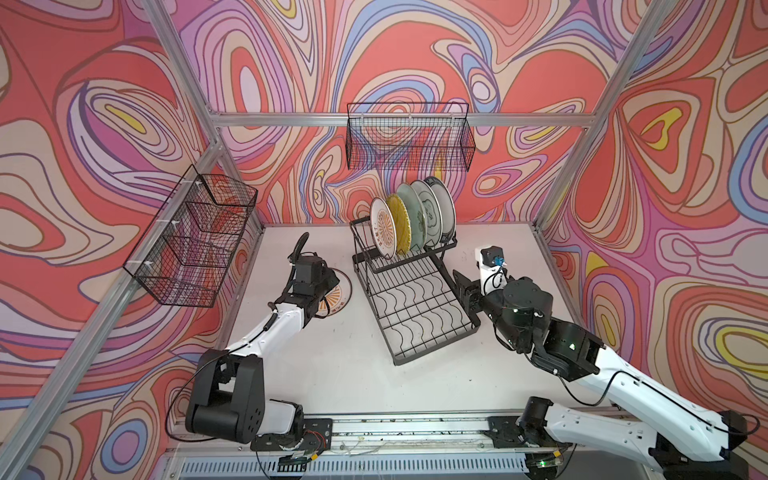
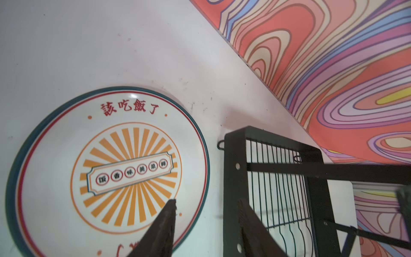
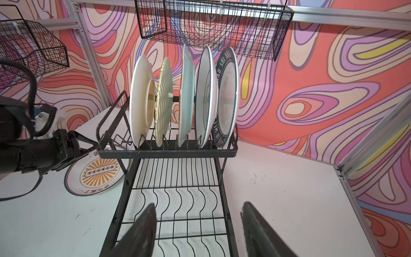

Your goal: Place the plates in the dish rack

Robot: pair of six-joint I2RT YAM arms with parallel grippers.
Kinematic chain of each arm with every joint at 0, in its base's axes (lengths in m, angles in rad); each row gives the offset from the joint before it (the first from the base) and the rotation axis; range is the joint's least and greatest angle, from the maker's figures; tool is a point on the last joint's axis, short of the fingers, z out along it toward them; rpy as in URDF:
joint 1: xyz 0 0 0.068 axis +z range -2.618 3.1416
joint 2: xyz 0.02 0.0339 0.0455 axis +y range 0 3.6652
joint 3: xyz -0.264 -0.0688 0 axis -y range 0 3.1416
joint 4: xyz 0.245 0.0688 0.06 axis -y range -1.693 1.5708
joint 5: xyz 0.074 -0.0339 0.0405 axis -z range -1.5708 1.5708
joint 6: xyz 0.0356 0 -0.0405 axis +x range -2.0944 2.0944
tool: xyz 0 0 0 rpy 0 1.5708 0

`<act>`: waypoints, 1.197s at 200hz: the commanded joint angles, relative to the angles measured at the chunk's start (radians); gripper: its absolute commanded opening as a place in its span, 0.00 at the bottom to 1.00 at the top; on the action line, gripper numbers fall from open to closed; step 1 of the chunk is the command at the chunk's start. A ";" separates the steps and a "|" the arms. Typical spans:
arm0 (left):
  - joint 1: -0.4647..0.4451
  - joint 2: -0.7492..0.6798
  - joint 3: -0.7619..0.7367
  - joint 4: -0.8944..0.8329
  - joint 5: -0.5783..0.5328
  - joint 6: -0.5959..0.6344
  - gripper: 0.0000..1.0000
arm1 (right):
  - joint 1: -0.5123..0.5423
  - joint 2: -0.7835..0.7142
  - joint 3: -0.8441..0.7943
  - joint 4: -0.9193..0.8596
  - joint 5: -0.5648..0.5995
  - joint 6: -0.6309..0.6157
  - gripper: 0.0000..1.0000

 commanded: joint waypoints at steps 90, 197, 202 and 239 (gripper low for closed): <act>-0.225 -0.301 -0.232 -0.249 -0.282 -0.194 0.50 | -0.011 -0.030 -0.018 -0.007 -0.032 0.005 0.64; -0.116 -0.134 -0.371 -0.014 -0.093 -0.288 0.53 | -0.011 -0.002 0.007 -0.018 -0.040 0.010 0.65; -0.111 -0.131 -0.379 0.003 -0.094 -0.291 0.53 | -0.012 -0.002 0.007 -0.018 -0.042 0.011 0.65; -0.075 -0.121 -0.407 0.076 -0.076 -0.277 0.53 | -0.011 -0.001 0.009 -0.018 -0.042 0.012 0.65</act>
